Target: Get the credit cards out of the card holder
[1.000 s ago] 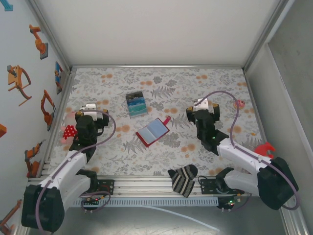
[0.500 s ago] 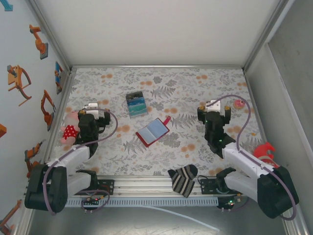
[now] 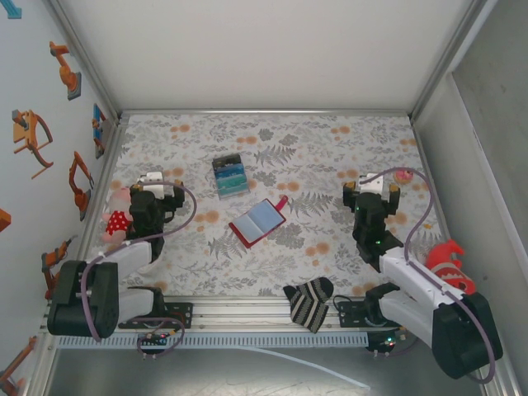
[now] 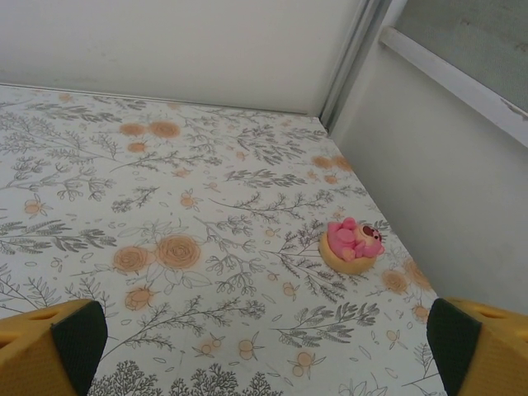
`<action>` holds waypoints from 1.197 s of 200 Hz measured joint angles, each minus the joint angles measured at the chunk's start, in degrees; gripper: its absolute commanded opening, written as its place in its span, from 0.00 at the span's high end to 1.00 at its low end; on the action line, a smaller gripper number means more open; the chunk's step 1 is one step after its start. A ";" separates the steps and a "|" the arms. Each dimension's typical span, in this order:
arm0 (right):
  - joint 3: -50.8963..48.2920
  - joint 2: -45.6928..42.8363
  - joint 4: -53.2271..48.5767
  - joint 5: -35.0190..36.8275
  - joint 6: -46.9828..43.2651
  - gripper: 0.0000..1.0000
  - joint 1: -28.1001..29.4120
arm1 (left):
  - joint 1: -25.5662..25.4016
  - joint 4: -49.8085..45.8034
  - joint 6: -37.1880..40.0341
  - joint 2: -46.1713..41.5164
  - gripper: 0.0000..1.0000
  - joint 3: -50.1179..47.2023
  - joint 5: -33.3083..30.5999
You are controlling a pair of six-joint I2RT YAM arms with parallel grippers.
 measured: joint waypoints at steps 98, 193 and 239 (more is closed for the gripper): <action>-4.35 6.32 9.99 -6.34 0.42 0.01 -7.13 | 2.21 10.99 -0.15 12.35 0.03 -2.54 3.58; -5.49 8.76 18.12 -12.96 1.40 0.01 -13.14 | 7.80 7.50 -3.08 17.79 0.03 6.03 10.23; -5.77 16.98 23.47 -15.82 1.99 0.01 -16.13 | 8.28 4.94 -3.76 17.79 0.03 6.16 12.22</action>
